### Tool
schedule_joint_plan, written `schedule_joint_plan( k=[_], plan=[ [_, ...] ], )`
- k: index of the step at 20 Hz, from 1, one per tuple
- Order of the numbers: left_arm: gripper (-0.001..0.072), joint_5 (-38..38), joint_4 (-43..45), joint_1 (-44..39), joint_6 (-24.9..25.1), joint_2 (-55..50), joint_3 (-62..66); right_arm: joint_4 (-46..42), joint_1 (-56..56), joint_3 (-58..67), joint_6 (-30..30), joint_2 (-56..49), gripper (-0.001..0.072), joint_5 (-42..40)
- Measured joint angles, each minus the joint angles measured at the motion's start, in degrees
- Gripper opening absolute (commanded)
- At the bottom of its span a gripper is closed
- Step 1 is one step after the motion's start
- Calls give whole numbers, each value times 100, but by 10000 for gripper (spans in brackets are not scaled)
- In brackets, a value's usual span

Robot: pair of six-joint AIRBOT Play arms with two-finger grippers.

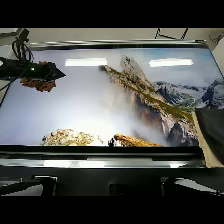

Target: Fold the clothes and pants, and hang the long-sleeved shirts on hangers.

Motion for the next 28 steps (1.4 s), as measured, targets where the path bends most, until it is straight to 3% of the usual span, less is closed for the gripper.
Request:
schedule_joint_plan(
  k=[1, 2, 3, 8, 11, 13, 14, 16, 18, 21, 28],
  plan=[
    [23, 0, 0, 0, -4, 0, 0, 2, -68, -76, -2, 13, 571, -50],
    [22, 0, 0, 0, -4, 0, 0, 15, -122, -140, -24, 22, 691, -70],
    [23, 0, 0, 0, -4, 0, 0, 74, -160, -179, -79, 28, 708, -138],
    [21, 42, -76, -2, -31, 0, 44, 874, -122, 411, -380, 37, 687, -328],
    [19, 496, 37, -81, -33, 0, 343, 1558, 540, 1749, -693, 52, 685, -1196],
    [22, 885, 944, -219, -448, -11, 573, 1797, 1449, 2605, -916, 66, 660, -1886],
    [60, 977, 1617, -284, -811, -31, 645, 1810, 1956, 2870, -957, 63, 662, -2129],
    [701, 881, 2787, -361, -1427, -133, 741, 1624, 3051, 3191, -920, -66, 670, -2225],
    [714, 201, 3421, -363, -1766, -350, 778, 1375, 4039, 3217, -798, -367, 667, -1746],
    [713, -896, 3814, -376, -1644, -549, 463, 1121, 5165, 2841, -573, -743, 668, -979],
    [713, -1051, 3982, -664, -1421, -509, -411, 275, 6286, 2385, -361, -951, 671, -501]
  ],
)
